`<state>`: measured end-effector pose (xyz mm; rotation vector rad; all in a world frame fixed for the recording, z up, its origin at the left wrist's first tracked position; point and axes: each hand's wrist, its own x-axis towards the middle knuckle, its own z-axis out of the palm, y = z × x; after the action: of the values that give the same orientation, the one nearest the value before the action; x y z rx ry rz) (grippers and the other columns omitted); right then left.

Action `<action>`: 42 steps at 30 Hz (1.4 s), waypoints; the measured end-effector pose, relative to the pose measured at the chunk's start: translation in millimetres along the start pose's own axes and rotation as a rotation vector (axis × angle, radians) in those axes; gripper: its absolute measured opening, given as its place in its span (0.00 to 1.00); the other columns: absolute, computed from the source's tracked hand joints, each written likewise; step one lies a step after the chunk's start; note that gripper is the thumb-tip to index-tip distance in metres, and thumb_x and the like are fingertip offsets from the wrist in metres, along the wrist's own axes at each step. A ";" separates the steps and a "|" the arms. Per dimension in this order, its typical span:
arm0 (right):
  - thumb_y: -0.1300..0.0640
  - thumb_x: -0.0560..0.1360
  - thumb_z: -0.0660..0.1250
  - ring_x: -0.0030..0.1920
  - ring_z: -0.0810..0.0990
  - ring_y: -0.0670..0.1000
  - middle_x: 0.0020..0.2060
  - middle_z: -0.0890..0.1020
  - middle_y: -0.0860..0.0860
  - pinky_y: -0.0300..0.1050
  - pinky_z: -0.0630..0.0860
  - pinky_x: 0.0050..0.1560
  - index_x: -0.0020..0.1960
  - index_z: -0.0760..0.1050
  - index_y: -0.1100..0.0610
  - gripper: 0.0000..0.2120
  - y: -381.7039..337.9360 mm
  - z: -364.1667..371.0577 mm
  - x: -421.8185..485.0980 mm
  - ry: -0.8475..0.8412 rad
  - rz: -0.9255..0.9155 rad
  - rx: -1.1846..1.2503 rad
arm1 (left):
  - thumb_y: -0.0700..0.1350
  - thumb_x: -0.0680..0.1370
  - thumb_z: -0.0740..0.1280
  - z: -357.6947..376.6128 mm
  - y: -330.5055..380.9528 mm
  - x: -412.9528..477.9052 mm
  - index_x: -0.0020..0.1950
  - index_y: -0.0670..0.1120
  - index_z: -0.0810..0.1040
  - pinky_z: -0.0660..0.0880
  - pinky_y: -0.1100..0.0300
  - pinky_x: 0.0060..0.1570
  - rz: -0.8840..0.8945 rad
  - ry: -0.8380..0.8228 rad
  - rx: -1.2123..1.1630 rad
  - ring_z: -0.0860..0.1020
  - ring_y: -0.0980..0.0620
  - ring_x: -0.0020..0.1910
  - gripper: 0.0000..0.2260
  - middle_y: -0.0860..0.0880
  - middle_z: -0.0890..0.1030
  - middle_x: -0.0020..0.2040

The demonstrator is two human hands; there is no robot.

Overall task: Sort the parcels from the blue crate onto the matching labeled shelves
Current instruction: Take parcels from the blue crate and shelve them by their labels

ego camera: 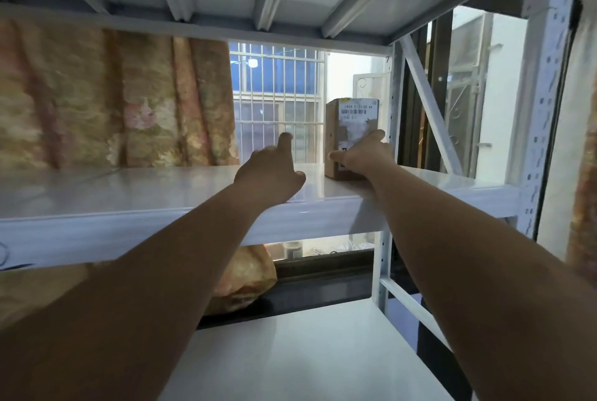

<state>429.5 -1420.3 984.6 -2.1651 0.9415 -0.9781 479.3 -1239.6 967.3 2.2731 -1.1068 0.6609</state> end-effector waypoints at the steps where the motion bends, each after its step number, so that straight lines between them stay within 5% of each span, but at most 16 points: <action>1: 0.40 0.68 0.74 0.64 0.71 0.59 0.67 0.67 0.60 0.51 0.71 0.58 0.75 0.49 0.60 0.49 0.1 0.7 0.1 0.002 0.004 0.007 | 0.47 0.76 0.62 -0.7 0.2 -0.2 0.75 0.50 0.54 0.74 0.52 0.46 0.001 0.011 -0.014 0.75 0.43 0.52 0.30 0.46 0.74 0.52; 4: 0.41 0.69 0.74 0.68 0.68 0.59 0.70 0.64 0.60 0.52 0.69 0.61 0.77 0.45 0.58 0.51 0.3 1.1 -1.3 -0.008 0.030 0.021 | 0.47 0.76 0.62 -3.5 -0.2 -1.8 0.75 0.50 0.54 0.75 0.52 0.47 0.003 0.048 -0.032 0.76 0.44 0.51 0.29 0.46 0.75 0.55; 6: 0.42 0.69 0.74 0.74 0.58 0.61 0.76 0.54 0.59 0.55 0.62 0.70 0.78 0.34 0.58 0.58 -1.7 1.7 -5.3 -0.060 0.057 -0.024 | 0.47 0.77 0.61 -4.8 0.8 -4.6 0.73 0.49 0.57 0.74 0.53 0.45 0.004 0.079 -0.015 0.75 0.45 0.51 0.26 0.46 0.76 0.55; 9: 0.42 0.67 0.76 0.77 0.48 0.62 0.78 0.44 0.59 0.60 0.53 0.73 0.76 0.27 0.55 0.63 -7.6 0.5 -15.3 -0.078 0.108 -0.025 | 0.45 0.77 0.60 -8.4 7.2 -9.6 0.75 0.48 0.54 0.67 0.55 0.37 0.021 0.179 0.069 0.73 0.46 0.45 0.27 0.47 0.74 0.46; 12: 0.45 0.72 0.71 0.76 0.53 0.62 0.76 0.51 0.60 0.61 0.58 0.73 0.79 0.38 0.52 0.51 -26.4 0.0 -41.6 0.201 0.063 0.287 | 0.42 0.77 0.58 -13.4 14.9 -20.0 0.76 0.47 0.52 0.63 0.54 0.37 0.084 0.317 0.268 0.73 0.45 0.46 0.29 0.47 0.73 0.45; 14: 0.50 0.73 0.69 0.73 0.60 0.58 0.74 0.60 0.58 0.56 0.63 0.71 0.77 0.52 0.52 0.39 -45.1 2.6 -61.4 0.504 -0.127 0.339 | 0.43 0.76 0.58 -17.2 15.1 -24.8 0.75 0.46 0.54 0.66 0.53 0.41 0.106 0.297 0.345 0.73 0.43 0.53 0.28 0.45 0.76 0.53; 16: 0.57 0.72 0.69 0.67 0.67 0.55 0.67 0.68 0.56 0.50 0.68 0.65 0.73 0.63 0.52 0.31 -70.5 6.9 -83.7 0.605 -0.391 0.259 | 0.45 0.76 0.60 -29.6 7.3 -31.5 0.73 0.47 0.59 0.70 0.51 0.48 0.017 0.224 0.286 0.72 0.42 0.59 0.25 0.44 0.74 0.60; 20: 0.60 0.74 0.64 0.55 0.77 0.54 0.56 0.77 0.54 0.49 0.75 0.54 0.62 0.73 0.54 0.17 -127.2 25.7 -125.7 0.158 -0.642 0.202 | 0.47 0.77 0.61 -75.1 -39.3 -53.4 0.68 0.47 0.65 0.69 0.49 0.56 -0.121 0.209 0.364 0.68 0.42 0.65 0.19 0.45 0.72 0.64; 25: 0.59 0.74 0.65 0.60 0.76 0.58 0.61 0.78 0.57 0.46 0.73 0.56 0.66 0.71 0.56 0.21 -204.6 74.1 -206.1 -0.234 -0.788 -0.046 | 0.47 0.79 0.57 -159.5 -112.2 -109.4 0.73 0.46 0.63 0.56 0.45 0.70 -0.313 0.106 0.706 0.51 0.43 0.76 0.22 0.46 0.61 0.75; 32: 0.62 0.76 0.58 0.69 0.67 0.58 0.63 0.75 0.58 0.46 0.68 0.62 0.73 0.65 0.58 0.25 -327.2 152.9 -374.6 -0.297 -1.168 -0.084 | 0.43 0.80 0.54 -290.9 -237.2 -245.3 0.77 0.44 0.54 0.48 0.42 0.72 -0.677 -0.090 0.919 0.42 0.42 0.77 0.25 0.45 0.49 0.79; 36: 0.63 0.78 0.56 0.78 0.51 0.54 0.77 0.60 0.54 0.53 0.56 0.74 0.78 0.54 0.58 0.29 -377.7 197.6 -483.7 -0.324 -1.455 -0.055 | 0.48 0.83 0.48 -352.1 -325.3 -361.6 0.79 0.45 0.45 0.42 0.40 0.72 -0.829 -0.142 0.999 0.37 0.44 0.77 0.26 0.47 0.40 0.79; 42: 0.59 0.81 0.54 0.78 0.49 0.54 0.78 0.54 0.54 0.50 0.49 0.77 0.79 0.50 0.60 0.28 -396.5 265.9 -598.3 -0.527 -1.437 0.004 | 0.58 0.81 0.54 -421.7 -368.8 -480.7 0.79 0.45 0.42 0.40 0.41 0.73 -0.982 -0.276 0.885 0.37 0.46 0.77 0.34 0.47 0.39 0.79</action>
<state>495.9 -663.7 889.0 -2.7358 -1.0401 -0.7869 434.0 -506.5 893.4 3.2472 0.4286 0.4379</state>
